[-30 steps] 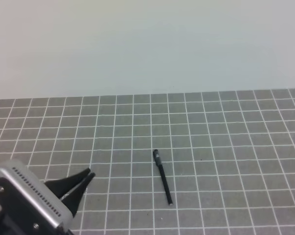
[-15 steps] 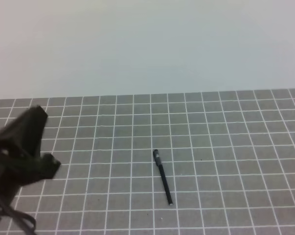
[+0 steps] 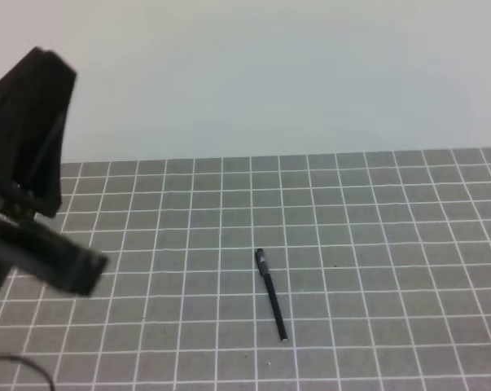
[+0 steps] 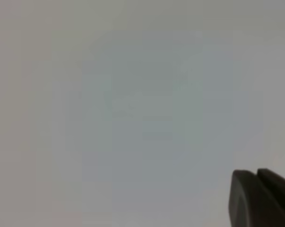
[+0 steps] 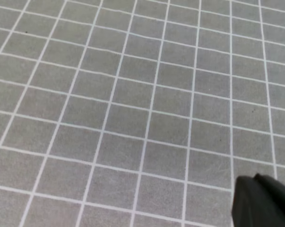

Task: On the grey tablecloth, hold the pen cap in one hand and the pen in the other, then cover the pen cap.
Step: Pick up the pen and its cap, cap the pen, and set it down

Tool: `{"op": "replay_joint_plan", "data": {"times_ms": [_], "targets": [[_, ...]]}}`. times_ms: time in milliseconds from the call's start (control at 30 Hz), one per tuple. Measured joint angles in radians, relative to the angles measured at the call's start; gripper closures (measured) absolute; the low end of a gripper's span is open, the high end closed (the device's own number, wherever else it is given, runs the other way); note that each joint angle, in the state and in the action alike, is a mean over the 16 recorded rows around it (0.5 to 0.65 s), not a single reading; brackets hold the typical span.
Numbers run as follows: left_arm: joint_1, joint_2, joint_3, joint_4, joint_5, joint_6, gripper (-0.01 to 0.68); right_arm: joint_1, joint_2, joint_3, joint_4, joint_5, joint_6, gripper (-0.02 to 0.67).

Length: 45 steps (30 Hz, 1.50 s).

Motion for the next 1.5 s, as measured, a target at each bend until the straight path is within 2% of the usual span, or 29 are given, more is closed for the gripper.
{"op": "replay_joint_plan", "data": {"times_ms": [133,267,467,633,767,967,1200,1500], "targets": [[0.111,-0.035,-0.009,0.166,0.121,-0.07,0.672,0.0,0.0,0.0,0.0,0.0,0.0,0.645],[0.267,-0.093,-0.008,0.297,0.304,-0.206,0.672,0.0,0.0,0.0,0.0,0.0,0.0,0.645],[0.504,-0.219,0.032,0.405,0.566,-0.404,0.672,0.0,0.0,0.0,0.0,0.0,0.0,0.645],[0.63,-0.351,0.127,0.448,0.648,-0.484,0.672,0.0,0.0,0.0,0.0,0.0,0.0,0.645],[0.676,-0.46,0.232,0.453,0.637,-0.496,0.672,0.0,0.0,0.0,0.0,0.0,0.0,0.645],[0.699,-0.613,0.395,0.453,0.642,-0.507,0.672,0.0,0.0,0.0,0.0,0.0,0.0,0.645],[0.718,-0.733,0.504,0.453,0.83,-0.519,0.672,0.0,0.0,0.0,0.0,0.0,0.0,0.645],[0.736,-0.783,0.54,0.475,1.048,-0.508,0.672,0.0,0.0,0.0,-0.001,0.0,0.0,0.645]]}}
